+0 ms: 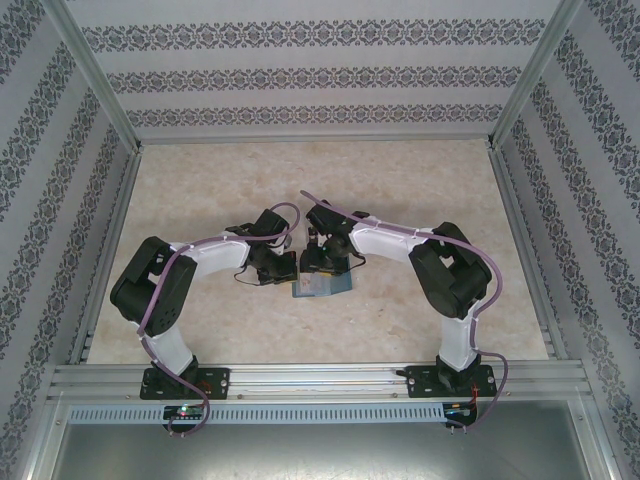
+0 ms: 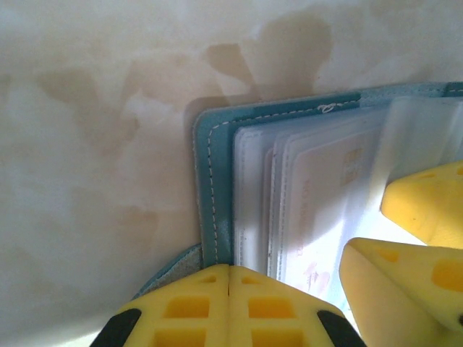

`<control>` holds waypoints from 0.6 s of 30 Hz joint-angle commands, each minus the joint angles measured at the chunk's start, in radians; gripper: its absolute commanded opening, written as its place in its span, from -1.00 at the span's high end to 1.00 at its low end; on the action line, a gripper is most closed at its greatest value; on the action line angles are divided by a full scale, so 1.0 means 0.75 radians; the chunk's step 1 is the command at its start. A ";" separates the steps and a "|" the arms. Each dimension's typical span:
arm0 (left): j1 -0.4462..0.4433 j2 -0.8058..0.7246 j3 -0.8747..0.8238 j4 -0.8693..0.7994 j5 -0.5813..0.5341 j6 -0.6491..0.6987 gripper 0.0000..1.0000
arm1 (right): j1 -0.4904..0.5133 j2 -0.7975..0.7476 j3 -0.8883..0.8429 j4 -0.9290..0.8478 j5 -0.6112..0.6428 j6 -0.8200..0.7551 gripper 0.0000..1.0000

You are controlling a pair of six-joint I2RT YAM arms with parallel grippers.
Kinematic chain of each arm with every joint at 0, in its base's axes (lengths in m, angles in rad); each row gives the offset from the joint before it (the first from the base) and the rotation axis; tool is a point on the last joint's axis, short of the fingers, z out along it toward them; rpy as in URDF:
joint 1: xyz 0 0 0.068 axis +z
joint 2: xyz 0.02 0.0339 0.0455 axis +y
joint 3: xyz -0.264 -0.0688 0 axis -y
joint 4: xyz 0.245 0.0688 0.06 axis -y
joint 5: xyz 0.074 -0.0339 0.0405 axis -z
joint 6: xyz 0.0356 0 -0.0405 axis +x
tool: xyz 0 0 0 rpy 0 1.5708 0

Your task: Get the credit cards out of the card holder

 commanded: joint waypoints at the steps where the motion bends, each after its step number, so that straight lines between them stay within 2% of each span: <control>1: -0.010 -0.009 -0.001 -0.009 -0.016 -0.004 1.00 | 0.012 0.044 0.019 -0.122 0.102 -0.030 -0.03; 8: -0.011 -0.009 0.001 -0.012 -0.017 0.000 1.00 | 0.015 0.074 0.031 -0.128 0.113 -0.024 -0.05; 16: -0.011 -0.012 0.004 -0.014 -0.016 -0.004 1.00 | 0.016 0.045 0.033 -0.140 0.137 -0.026 0.40; 18: -0.010 -0.013 0.004 -0.016 -0.016 -0.003 1.00 | 0.016 0.029 0.035 -0.150 0.148 -0.026 0.47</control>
